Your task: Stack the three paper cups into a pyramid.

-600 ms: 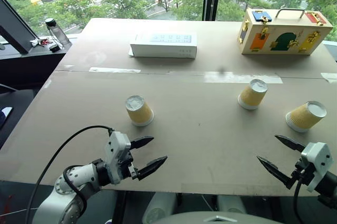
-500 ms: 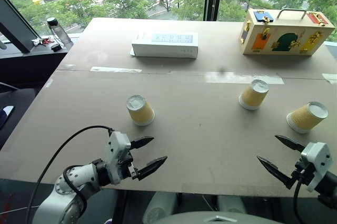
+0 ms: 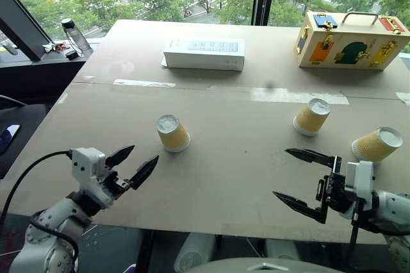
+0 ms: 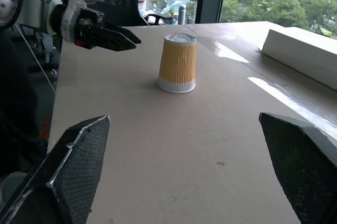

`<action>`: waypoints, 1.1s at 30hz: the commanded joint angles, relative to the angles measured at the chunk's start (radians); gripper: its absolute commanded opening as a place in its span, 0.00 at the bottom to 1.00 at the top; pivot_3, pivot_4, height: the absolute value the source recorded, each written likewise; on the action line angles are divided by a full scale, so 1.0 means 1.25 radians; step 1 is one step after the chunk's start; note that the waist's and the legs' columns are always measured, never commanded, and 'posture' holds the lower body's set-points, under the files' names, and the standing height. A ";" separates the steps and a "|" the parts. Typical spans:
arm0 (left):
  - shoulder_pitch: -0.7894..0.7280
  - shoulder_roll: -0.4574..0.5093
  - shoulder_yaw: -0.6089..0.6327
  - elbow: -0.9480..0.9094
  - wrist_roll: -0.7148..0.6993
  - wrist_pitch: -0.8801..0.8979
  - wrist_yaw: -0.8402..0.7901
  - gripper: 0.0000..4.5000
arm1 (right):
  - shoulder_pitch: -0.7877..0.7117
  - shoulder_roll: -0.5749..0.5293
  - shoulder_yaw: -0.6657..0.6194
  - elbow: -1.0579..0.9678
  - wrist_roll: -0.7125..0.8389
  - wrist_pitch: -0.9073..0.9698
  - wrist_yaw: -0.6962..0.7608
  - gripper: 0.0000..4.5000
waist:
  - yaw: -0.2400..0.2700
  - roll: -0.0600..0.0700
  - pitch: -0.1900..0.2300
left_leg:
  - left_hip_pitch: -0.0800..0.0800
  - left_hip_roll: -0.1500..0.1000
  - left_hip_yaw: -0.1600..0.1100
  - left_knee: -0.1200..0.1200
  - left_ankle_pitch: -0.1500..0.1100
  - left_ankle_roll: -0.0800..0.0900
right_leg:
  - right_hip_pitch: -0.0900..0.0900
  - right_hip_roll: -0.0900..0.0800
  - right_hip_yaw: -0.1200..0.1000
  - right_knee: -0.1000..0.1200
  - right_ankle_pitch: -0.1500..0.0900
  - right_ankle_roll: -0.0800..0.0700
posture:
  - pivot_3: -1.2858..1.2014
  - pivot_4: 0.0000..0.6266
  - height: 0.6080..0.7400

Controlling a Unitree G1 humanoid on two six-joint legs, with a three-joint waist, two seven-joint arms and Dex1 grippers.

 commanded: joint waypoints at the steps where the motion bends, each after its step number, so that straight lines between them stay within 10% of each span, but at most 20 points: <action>1: -0.065 0.043 -0.017 0.028 0.034 0.003 -0.008 1.00 | -0.008 -0.004 -0.003 -0.030 0.021 -0.002 0.000 1.00 | -0.001 0.000 0.000 | 0.000 0.000 0.000 0.000 -0.001 -0.003 | 0.000 0.000 0.000 0.000 0.000 0.000 | 0.52 0.24 1.00; 9: -0.253 0.053 -0.146 0.172 0.110 -0.034 -0.072 1.00 | 0.034 0.015 -0.032 -0.022 -0.028 -0.042 -0.042 1.00 | -0.008 0.000 0.000 | 0.000 0.000 -0.001 0.000 0.000 -0.001 | -0.001 0.001 -0.001 0.000 0.002 0.002 | 0.52 0.24 1.00; 16: -0.337 0.050 -0.195 0.255 0.125 -0.061 -0.137 0.45 | 0.072 0.022 -0.046 -0.055 -0.042 -0.044 -0.089 1.00 | -0.010 0.001 0.000 | 0.000 0.000 0.000 0.000 0.000 0.000 | -0.001 0.001 0.000 0.000 0.002 0.002 | 0.52 0.24 1.00; 33: -0.718 -0.155 -0.490 0.461 0.231 -0.055 -0.247 0.44 | 0.198 0.064 -0.071 -0.097 -0.110 -0.053 -0.198 1.00 | -0.013 0.001 0.000 | -0.001 -0.001 -0.001 0.002 0.000 0.000 | 0.000 0.001 0.000 0.001 0.003 0.003 | 0.52 0.24 1.00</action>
